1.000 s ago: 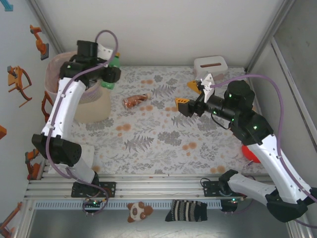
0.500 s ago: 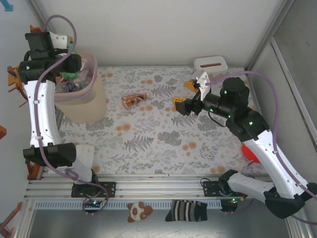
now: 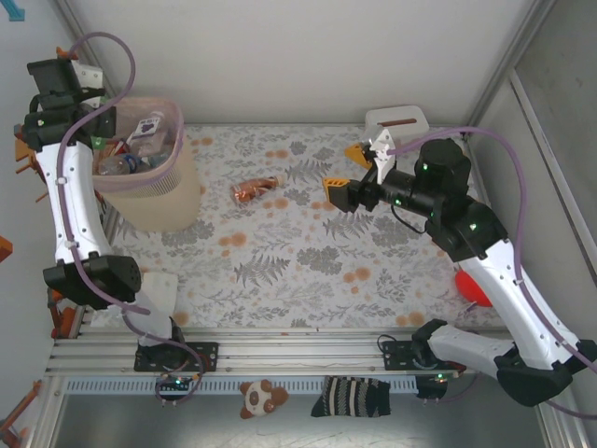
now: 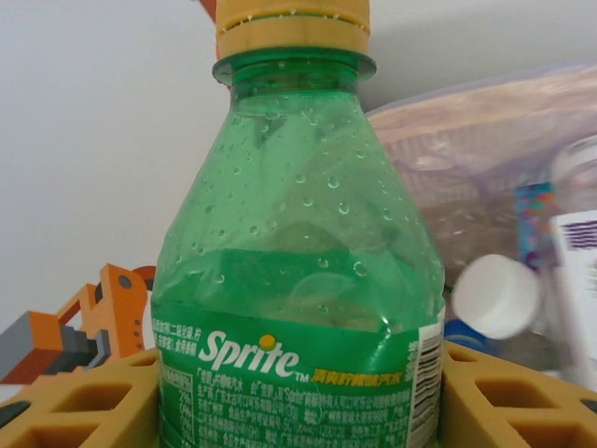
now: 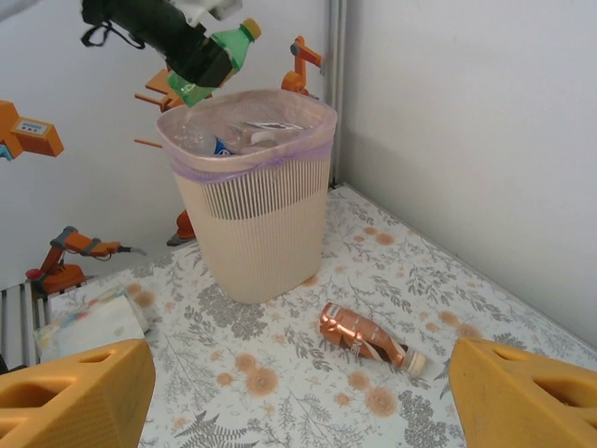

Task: Put the plastic bottles in the bin

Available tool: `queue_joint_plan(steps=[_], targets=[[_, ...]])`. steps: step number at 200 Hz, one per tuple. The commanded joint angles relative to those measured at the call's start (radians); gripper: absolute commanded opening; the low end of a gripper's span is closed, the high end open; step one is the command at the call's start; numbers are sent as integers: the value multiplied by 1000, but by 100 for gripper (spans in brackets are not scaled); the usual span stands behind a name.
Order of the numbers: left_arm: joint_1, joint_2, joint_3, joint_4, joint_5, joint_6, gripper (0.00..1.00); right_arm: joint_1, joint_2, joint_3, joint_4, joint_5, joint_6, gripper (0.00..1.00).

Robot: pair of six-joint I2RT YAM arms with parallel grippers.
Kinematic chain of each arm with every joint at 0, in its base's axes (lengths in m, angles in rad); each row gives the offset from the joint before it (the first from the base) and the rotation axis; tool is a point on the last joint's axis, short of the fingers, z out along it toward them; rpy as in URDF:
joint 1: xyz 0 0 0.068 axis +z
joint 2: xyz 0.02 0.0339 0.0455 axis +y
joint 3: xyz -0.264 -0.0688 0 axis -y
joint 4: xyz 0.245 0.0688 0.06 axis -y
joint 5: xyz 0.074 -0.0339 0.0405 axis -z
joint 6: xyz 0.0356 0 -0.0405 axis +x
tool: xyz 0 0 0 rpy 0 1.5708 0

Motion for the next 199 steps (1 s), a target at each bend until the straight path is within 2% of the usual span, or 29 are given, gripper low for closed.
queue_joint_plan(steps=[1,31,85,137,199], targets=[[15,52,-14,41,-18,76,57,6,0,37,-14,-18,-8,81],[21,113,-20,3,30,63,57,6,-7,41,-20,-13,-1,81],[19,136,-112,-54,137,8,59,5,-12,19,-10,-11,5,81],[18,129,-153,-104,237,-42,69,6,-17,12,-5,-12,7,81],[19,31,-39,-112,303,-94,82,6,-30,2,4,-9,10,81]])
